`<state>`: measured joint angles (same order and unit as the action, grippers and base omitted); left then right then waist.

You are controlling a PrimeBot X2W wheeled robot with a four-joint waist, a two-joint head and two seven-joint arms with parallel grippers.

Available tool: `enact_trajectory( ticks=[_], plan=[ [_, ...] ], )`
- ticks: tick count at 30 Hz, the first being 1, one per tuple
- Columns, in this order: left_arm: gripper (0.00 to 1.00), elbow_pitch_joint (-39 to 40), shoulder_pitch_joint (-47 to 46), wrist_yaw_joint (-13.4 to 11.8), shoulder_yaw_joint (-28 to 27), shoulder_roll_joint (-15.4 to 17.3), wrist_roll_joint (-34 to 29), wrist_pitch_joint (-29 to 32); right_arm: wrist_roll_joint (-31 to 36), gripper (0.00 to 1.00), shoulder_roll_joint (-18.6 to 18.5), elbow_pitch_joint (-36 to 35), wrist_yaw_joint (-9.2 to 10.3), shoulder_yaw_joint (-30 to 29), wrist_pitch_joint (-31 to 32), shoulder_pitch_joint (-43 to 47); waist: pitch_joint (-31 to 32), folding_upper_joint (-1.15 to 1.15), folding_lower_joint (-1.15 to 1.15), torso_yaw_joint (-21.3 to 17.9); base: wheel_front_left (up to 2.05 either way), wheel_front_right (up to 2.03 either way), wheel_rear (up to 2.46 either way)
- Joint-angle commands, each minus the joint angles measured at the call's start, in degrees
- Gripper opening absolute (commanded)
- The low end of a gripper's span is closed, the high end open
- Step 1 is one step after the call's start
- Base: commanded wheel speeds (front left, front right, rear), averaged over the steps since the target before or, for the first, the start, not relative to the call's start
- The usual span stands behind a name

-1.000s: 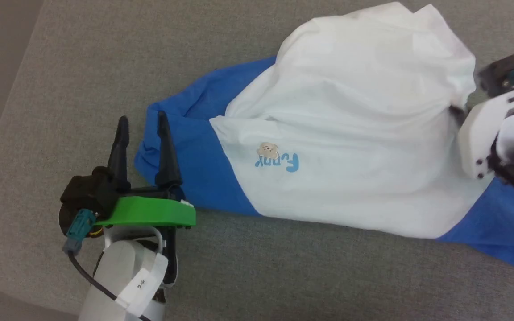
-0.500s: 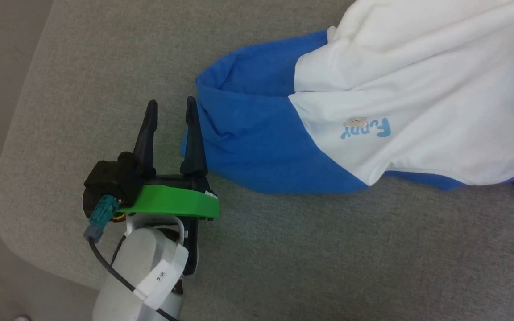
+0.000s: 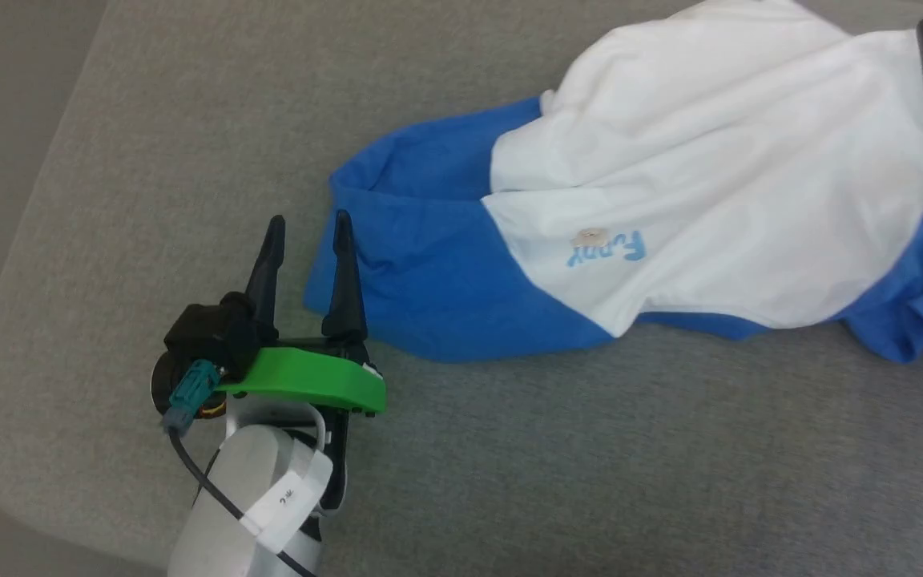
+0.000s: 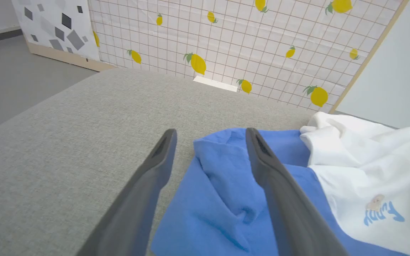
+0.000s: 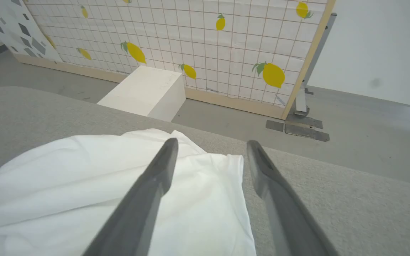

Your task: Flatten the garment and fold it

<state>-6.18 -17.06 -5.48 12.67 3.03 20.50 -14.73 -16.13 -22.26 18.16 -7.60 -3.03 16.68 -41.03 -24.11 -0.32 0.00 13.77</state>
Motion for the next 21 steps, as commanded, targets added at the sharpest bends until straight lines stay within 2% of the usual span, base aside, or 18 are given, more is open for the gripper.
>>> enact_trajectory(
  ticks=[1, 6, 11, 14, 17, 18, 21],
  plan=[
    [1.00, -0.6, 0.4, 0.6, -0.2, -0.1, -0.3, -0.3, -1.0, 1.00, 1.0, -2.2, 0.11, -1.1, -1.9, 3.6, 6.2, 0.32, 0.00, -6.3, 0.00, 0.00, 0.00],
    [1.00, -2.7, 1.0, 1.4, -0.8, -0.1, -0.5, -0.3, -2.6, 1.00, 5.2, -9.0, 0.11, -4.9, -4.6, 14.5, 8.5, 0.32, 0.00, -9.8, 0.00, 0.00, 0.00],
    [1.00, -5.0, 1.4, 1.8, -1.1, 0.0, -0.2, -0.2, -3.4, 1.00, 10.8, -13.2, 0.11, -7.8, -4.0, 24.6, 9.8, 0.32, 0.00, -12.6, 0.00, 0.00, 0.00],
    [1.00, -6.5, 0.3, 2.4, -0.2, 0.7, -0.3, 2.0, -3.6, 1.00, 12.9, -14.8, 0.11, -9.2, -3.5, 28.0, 9.9, 0.32, 0.00, -13.7, 0.00, 0.00, 0.00],
    [1.00, -8.4, -4.3, 3.8, 1.2, 2.6, -0.6, 9.3, -3.2, 1.00, 13.8, -16.4, 0.11, -10.0, -2.9, 29.7, 9.3, 0.32, 0.00, -14.6, 0.00, 0.00, 0.00],
    [1.00, -8.8, -6.2, 3.9, 1.3, 3.0, -0.6, 11.5, -3.2, 1.00, 14.0, -16.9, 0.11, -10.2, -2.8, 29.9, 9.1, 0.32, 0.00, -14.8, 0.00, 0.00, 0.00],
    [1.00, -12.4, -13.6, 2.9, 2.1, 4.0, -0.6, 23.1, -2.7, 1.00, 14.4, -18.2, 0.11, -10.6, -2.4, 30.0, 8.0, 0.32, 0.00, -15.6, 0.00, 0.00, 0.00]
  ],
)
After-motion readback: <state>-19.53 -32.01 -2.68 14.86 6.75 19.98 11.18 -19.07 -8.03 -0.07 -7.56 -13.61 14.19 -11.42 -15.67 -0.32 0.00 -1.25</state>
